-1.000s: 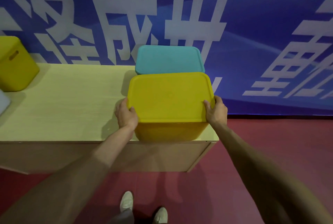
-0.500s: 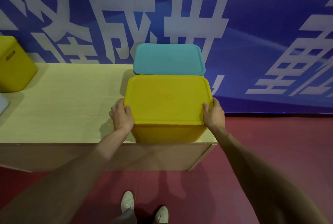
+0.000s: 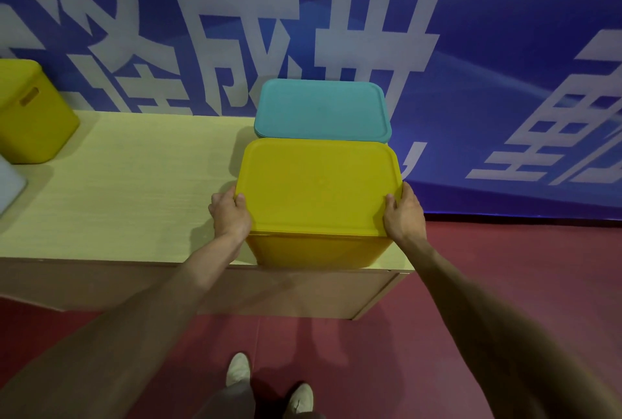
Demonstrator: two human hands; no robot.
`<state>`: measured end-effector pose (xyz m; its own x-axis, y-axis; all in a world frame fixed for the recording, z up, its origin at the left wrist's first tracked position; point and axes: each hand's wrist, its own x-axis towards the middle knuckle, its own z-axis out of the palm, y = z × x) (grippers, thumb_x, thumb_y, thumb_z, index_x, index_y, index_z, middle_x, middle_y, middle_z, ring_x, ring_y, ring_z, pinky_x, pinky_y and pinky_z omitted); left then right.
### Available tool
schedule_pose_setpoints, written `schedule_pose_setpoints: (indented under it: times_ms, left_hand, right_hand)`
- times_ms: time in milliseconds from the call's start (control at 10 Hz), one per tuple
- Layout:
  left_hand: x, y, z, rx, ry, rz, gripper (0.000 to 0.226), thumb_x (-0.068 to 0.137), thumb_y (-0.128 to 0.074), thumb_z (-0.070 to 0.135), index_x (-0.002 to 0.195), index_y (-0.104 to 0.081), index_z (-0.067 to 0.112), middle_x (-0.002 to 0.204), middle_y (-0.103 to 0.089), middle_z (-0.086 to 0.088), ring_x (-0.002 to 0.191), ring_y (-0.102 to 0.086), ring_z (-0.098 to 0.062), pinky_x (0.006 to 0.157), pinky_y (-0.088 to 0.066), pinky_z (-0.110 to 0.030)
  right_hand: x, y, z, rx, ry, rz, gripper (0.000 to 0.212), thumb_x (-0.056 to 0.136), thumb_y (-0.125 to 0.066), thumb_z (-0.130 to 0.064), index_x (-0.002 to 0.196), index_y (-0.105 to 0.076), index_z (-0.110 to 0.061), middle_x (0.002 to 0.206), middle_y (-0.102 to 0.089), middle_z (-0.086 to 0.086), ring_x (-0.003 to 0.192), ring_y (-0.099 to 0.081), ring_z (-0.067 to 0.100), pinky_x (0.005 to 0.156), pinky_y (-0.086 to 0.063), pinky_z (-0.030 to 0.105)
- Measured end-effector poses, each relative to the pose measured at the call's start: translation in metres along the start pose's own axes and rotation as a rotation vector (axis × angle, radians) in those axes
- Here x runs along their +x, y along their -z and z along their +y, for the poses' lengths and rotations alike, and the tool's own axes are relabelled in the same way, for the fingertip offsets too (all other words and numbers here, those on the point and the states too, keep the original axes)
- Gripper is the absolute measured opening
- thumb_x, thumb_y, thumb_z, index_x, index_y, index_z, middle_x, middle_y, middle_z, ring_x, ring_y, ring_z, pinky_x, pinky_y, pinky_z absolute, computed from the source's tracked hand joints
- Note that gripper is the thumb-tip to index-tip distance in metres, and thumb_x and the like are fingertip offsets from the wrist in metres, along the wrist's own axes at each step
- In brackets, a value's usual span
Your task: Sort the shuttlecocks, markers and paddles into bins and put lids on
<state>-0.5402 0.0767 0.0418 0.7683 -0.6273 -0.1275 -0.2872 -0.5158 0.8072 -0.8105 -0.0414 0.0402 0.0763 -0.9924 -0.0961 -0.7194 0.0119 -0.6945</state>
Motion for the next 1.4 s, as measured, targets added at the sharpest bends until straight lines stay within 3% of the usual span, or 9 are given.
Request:
schedule_pose_setpoints:
  times_ms: [200, 400, 500, 600, 700, 1000, 1200, 1300, 1400]
  left_hand:
    - [0.007, -0.002, -0.003, -0.020, 0.019, 0.007, 0.030, 0.099, -0.038, 0.012, 0.120, -0.059, 0.015, 0.126, -0.054, -0.015, 0.117, -0.048, -0.035, 0.097, -0.043, -0.053]
    - [0.001, 0.000, -0.011, 0.044, -0.026, -0.060, 0.037, 0.101, -0.035, 0.014, 0.137, -0.046, 0.016, 0.132, -0.042, -0.015, 0.123, -0.040, -0.032, 0.106, -0.036, -0.047]
    - [-0.006, -0.001, -0.009, 0.140, -0.148, -0.053, 0.041, 0.100, -0.033, 0.008, 0.141, -0.037, 0.011, 0.133, -0.034, -0.015, 0.126, -0.034, -0.031, 0.107, -0.029, -0.039]
    - [-0.009, -0.001, -0.009, 0.364, -0.375, -0.035, 0.058, 0.089, -0.041, -0.006, 0.144, -0.032, 0.012, 0.147, -0.027, -0.010, 0.135, -0.026, -0.029, 0.112, -0.024, -0.040]
    - [-0.006, 0.002, -0.009, 0.530, -0.484, -0.085, 0.060, 0.089, -0.042, -0.004, 0.145, -0.033, 0.013, 0.153, -0.024, -0.009, 0.141, -0.021, -0.027, 0.115, -0.019, -0.040]
    - [0.000, 0.014, 0.007, 0.643, -0.488, -0.169, 0.050, 0.093, -0.042, 0.021, 0.141, -0.039, 0.010, 0.147, -0.034, -0.012, 0.137, -0.029, -0.025, 0.111, -0.030, -0.041]
    - [0.013, 0.025, 0.030, 0.745, -0.473, -0.285, 0.048, 0.090, -0.048, 0.026, 0.137, -0.043, 0.015, 0.132, -0.044, -0.008, 0.125, -0.037, -0.025, 0.104, -0.034, -0.038]
    - [0.020, 0.030, 0.034, 0.796, -0.476, -0.350, 0.049, 0.091, -0.049, 0.029, 0.138, -0.042, 0.018, 0.133, -0.043, -0.006, 0.126, -0.036, -0.024, 0.104, -0.033, -0.039]
    - [0.026, 0.035, 0.042, 0.774, -0.475, -0.367, 0.043, 0.092, -0.049, 0.029, 0.134, -0.047, 0.021, 0.134, -0.043, -0.005, 0.128, -0.035, -0.024, 0.105, -0.028, -0.039]
  right_hand:
    - [0.001, -0.004, -0.004, -0.012, -0.038, 0.034, 0.047, 0.100, -0.039, -0.029, 0.141, -0.033, -0.007, 0.136, -0.050, 0.017, 0.124, -0.048, 0.035, 0.100, -0.041, 0.048]
    - [-0.004, -0.005, -0.004, -0.139, -0.016, 0.026, 0.052, 0.102, -0.032, -0.031, 0.148, -0.022, -0.009, 0.142, -0.041, 0.017, 0.125, -0.046, 0.036, 0.098, -0.040, 0.048]
    - [-0.006, -0.004, -0.010, -0.206, -0.009, 0.023, 0.055, 0.103, -0.028, -0.032, 0.151, -0.014, -0.010, 0.148, -0.033, 0.017, 0.127, -0.045, 0.038, 0.098, -0.040, 0.049]
    - [-0.007, -0.003, -0.009, -0.241, 0.079, 0.022, 0.054, 0.103, -0.026, -0.032, 0.152, -0.010, -0.015, 0.158, -0.018, 0.010, 0.136, -0.036, 0.036, 0.105, -0.037, 0.049]
    - [-0.005, -0.001, -0.008, -0.281, 0.109, 0.000, 0.052, 0.103, -0.023, -0.030, 0.152, -0.010, -0.018, 0.161, -0.010, 0.004, 0.146, -0.018, 0.029, 0.114, -0.028, 0.047]
    - [-0.004, 0.003, -0.018, -0.368, 0.050, -0.047, 0.054, 0.101, -0.027, -0.023, 0.152, -0.009, -0.016, 0.161, -0.011, 0.004, 0.142, -0.025, 0.031, 0.108, -0.035, 0.053]
    - [0.000, 0.003, -0.032, -0.451, 0.011, -0.039, 0.056, 0.092, -0.037, -0.013, 0.146, -0.022, -0.009, 0.153, -0.027, 0.012, 0.141, -0.025, 0.030, 0.114, -0.025, 0.053]
    - [0.002, 0.002, -0.042, -0.511, -0.004, -0.037, 0.056, 0.092, -0.038, -0.013, 0.146, -0.025, -0.004, 0.157, -0.018, 0.014, 0.146, -0.013, 0.030, 0.119, -0.015, 0.051]
    - [0.002, -0.002, -0.062, -0.514, 0.100, 0.022, 0.048, 0.090, -0.041, -0.011, 0.137, -0.039, -0.003, 0.155, -0.023, 0.017, 0.144, -0.019, 0.033, 0.118, -0.017, 0.048]
